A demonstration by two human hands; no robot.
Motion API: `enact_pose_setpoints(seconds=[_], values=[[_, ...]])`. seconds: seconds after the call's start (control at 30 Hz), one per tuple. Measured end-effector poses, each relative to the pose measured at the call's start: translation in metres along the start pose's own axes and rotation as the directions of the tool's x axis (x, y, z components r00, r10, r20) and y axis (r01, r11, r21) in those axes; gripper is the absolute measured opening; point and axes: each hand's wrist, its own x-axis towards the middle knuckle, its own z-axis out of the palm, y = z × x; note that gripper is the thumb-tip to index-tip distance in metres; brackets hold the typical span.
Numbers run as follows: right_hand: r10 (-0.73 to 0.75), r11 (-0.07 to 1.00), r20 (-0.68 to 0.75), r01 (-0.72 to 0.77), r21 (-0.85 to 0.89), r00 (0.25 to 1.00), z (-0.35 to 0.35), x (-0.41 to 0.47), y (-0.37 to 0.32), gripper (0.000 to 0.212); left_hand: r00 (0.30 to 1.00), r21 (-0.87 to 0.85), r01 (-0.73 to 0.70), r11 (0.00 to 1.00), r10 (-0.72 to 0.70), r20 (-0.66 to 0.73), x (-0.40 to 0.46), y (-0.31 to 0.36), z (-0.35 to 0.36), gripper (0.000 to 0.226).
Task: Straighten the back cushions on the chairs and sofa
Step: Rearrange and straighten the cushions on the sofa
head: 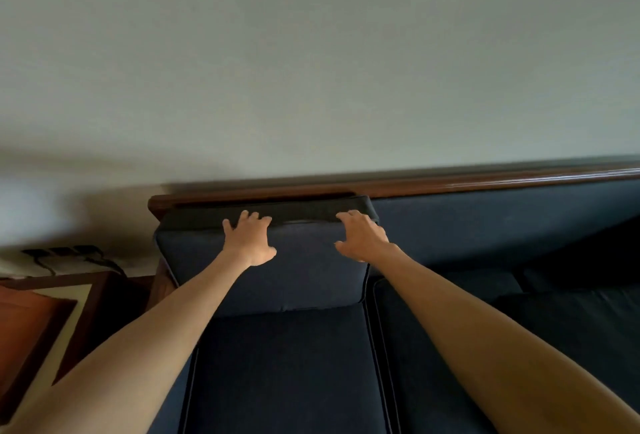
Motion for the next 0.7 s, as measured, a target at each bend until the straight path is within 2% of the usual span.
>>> enact_pose_setpoints(seconds=[0.13,0.27,0.5,0.7], values=[[0.06,0.993,-0.066,-0.053,0.105,0.996,-0.047,-0.061,0.024,0.053,0.992,-0.211,-0.113,0.971,0.098,-0.081,-0.04,0.082,-0.035,0.062],[0.114,0.982,-0.142,-0.09,0.165,0.983,-0.09,-0.14,0.072,0.046,0.967,-0.371,-0.25,0.894,0.212,-0.142,-0.089,0.179,-0.058,0.046],[0.233,0.968,-0.27,-0.196,0.158,0.934,-0.139,-0.313,0.221,0.038,0.89,-0.394,-0.455,0.799,0.4,-0.218,-0.19,0.368,-0.05,0.031],[0.4,0.914,-0.326,-0.347,0.209,0.857,-0.129,-0.461,0.371,0.035,0.818,-0.36,-0.574,0.736,0.538,-0.204,-0.271,0.523,0.005,0.021]])
